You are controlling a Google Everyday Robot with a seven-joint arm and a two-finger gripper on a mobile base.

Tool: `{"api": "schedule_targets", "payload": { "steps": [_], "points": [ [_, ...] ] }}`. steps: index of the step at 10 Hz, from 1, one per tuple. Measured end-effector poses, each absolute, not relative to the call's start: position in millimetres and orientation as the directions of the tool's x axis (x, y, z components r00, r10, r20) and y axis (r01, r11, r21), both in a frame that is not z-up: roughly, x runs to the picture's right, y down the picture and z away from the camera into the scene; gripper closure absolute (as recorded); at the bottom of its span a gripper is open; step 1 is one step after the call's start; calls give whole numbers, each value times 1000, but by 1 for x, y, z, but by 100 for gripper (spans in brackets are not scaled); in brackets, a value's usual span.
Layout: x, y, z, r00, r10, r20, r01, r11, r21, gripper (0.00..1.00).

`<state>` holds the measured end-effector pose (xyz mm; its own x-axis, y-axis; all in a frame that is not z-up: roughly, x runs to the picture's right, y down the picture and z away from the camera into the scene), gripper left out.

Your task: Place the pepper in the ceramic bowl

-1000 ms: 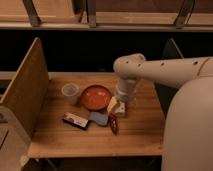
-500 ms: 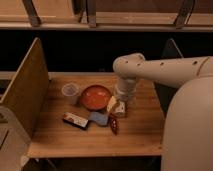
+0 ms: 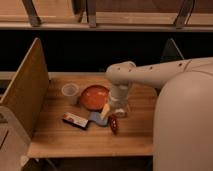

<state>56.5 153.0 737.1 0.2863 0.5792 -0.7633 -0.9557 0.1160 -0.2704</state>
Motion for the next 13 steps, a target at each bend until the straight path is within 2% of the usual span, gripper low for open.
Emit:
{"api": "schedule_targets", "payload": {
  "steps": [5,10,13],
  "points": [
    [69,196,777,196,494,-847,-978,33,-207,20],
    [58,205,821,206,489,-847,-971,-2,-237,20],
    [60,206,832,221,509,-832,-966,-4,-259,20]
  ]
}}
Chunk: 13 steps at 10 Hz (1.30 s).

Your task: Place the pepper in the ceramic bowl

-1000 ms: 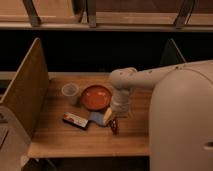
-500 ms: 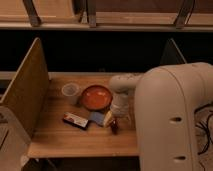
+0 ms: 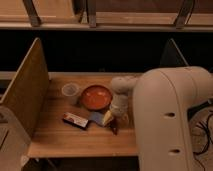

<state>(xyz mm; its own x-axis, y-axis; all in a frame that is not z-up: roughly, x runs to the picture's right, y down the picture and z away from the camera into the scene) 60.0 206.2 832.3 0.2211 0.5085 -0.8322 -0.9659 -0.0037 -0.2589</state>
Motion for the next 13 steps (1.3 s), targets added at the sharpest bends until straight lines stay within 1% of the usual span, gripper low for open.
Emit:
{"api": "schedule_targets", "payload": {
  "steps": [5,10,13],
  "points": [
    [61,206,833,223,512,-829,-965,-2,-261,20],
    [71,190,840,187,572,-799,-979,41,-199,20],
    [73,193,841,191,576,-795,-980,62,-191,20]
  ]
}}
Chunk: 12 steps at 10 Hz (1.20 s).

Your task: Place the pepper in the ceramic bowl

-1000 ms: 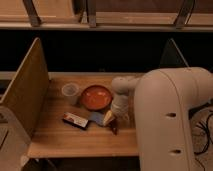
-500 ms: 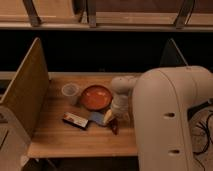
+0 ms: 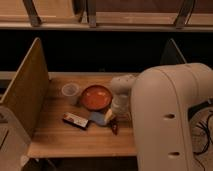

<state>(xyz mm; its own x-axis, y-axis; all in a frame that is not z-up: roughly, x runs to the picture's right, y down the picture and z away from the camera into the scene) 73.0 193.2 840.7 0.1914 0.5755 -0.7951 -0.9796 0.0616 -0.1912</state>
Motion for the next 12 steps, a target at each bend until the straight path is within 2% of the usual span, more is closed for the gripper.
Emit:
{"api": "schedule_targets", "payload": {
  "steps": [12],
  "points": [
    [95,202,863,133,517,-845,-991,80,-107,20]
  ]
}}
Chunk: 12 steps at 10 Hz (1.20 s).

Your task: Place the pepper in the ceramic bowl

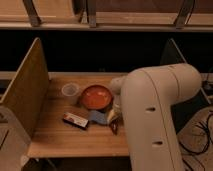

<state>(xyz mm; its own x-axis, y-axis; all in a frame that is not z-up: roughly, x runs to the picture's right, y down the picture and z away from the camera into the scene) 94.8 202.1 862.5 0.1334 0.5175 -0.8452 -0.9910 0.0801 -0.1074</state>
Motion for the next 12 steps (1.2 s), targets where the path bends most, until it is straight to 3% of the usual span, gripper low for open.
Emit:
{"api": "schedule_targets", "payload": {
  "steps": [5,12],
  "points": [
    [100,188,850,118,555,-823,-993,76,-91,20],
    [105,216,854,83,515,-853,-997,39,-73,20]
  ]
}}
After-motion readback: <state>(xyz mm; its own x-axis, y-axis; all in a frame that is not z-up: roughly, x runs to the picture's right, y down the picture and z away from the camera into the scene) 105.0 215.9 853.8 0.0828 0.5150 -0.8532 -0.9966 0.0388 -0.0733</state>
